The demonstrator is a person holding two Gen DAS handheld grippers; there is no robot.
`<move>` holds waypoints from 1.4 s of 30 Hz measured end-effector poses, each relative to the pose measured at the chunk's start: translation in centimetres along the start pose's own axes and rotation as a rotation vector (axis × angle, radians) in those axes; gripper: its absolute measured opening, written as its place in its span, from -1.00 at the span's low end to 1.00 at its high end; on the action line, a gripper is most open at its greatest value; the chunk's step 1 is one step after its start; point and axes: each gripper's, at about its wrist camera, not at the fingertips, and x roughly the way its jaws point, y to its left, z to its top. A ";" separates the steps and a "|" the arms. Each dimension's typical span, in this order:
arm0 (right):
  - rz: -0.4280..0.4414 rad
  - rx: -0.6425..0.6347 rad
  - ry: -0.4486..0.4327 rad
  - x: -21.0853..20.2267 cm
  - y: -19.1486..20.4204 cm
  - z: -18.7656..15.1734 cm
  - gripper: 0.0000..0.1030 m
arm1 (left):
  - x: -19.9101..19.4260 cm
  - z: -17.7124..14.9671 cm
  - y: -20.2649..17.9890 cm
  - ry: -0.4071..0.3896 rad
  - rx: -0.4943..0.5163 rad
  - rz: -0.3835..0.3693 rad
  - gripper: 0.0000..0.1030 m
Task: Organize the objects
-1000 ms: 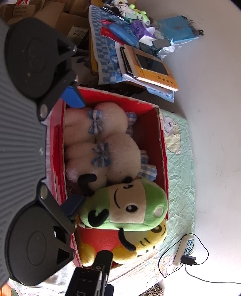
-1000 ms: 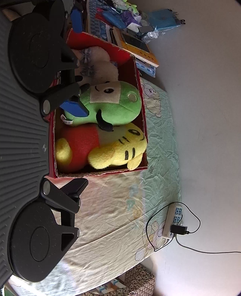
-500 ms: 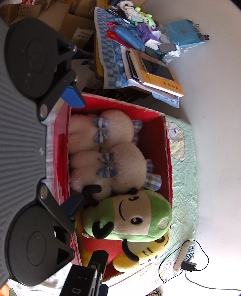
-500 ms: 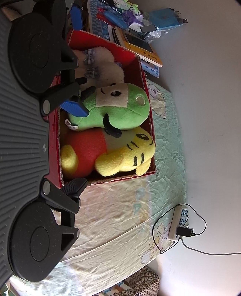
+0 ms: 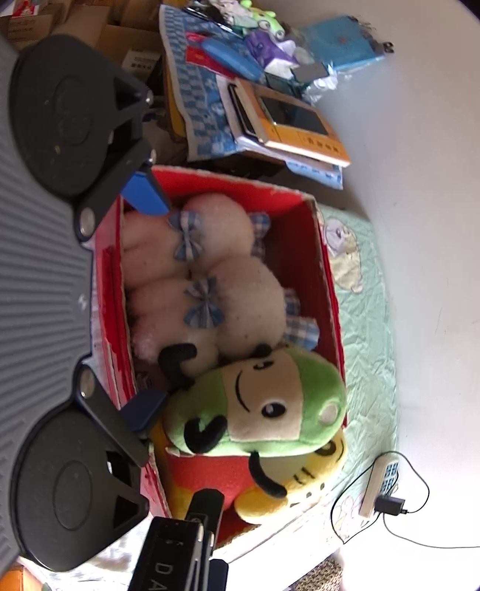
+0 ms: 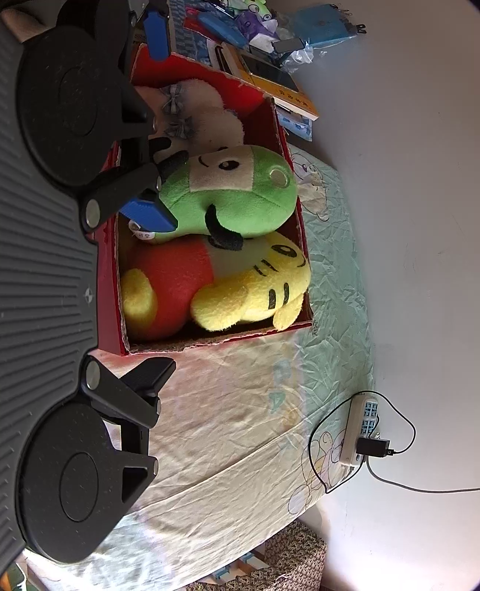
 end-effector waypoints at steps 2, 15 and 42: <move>0.000 0.011 0.005 0.1 -0.3 -0.1 0.49 | 0.2 0.1 -0.2 0.000 0.010 -0.006 0.95; 0.000 0.017 0.016 0.8 -0.3 0.0 0.49 | 1.0 0.7 -1.1 0.006 0.039 -0.044 0.95; -0.002 -0.013 0.018 1.9 0.2 0.5 0.52 | 2.0 1.2 -0.7 0.011 0.007 -0.033 0.95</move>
